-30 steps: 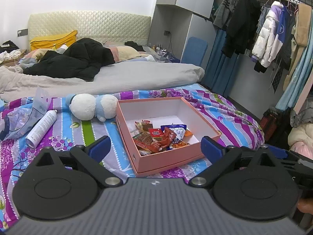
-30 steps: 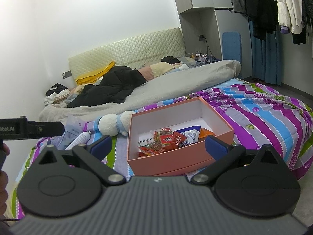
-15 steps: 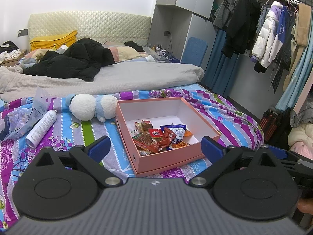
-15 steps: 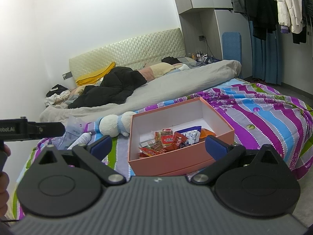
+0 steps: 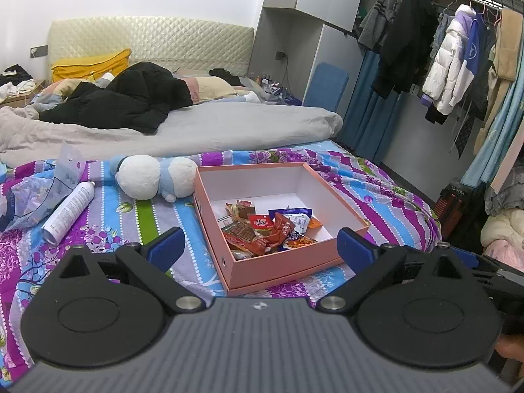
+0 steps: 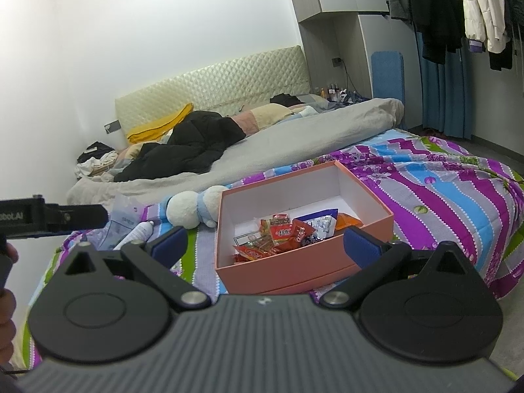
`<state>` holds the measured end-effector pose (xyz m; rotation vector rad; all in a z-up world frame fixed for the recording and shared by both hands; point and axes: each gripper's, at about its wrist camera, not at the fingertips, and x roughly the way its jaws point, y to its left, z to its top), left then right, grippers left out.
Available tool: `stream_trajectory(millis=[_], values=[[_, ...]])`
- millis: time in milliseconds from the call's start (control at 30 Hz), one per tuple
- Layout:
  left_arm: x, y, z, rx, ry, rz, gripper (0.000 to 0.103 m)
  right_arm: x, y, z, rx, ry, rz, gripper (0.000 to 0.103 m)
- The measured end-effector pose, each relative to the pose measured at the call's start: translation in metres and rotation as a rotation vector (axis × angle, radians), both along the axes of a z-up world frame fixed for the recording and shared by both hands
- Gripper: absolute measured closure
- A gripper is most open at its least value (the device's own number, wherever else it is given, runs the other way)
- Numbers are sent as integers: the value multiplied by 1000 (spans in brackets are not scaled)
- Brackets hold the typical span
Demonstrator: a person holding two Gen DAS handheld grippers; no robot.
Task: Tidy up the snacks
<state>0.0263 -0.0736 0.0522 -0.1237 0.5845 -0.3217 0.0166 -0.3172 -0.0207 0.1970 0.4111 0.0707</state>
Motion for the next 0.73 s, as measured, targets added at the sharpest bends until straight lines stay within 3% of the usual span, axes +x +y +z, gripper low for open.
stream_trajectory(millis=[733], values=[[1,1,-1,-9,1,-4,2,-1,2,0,15,-7,5,0]])
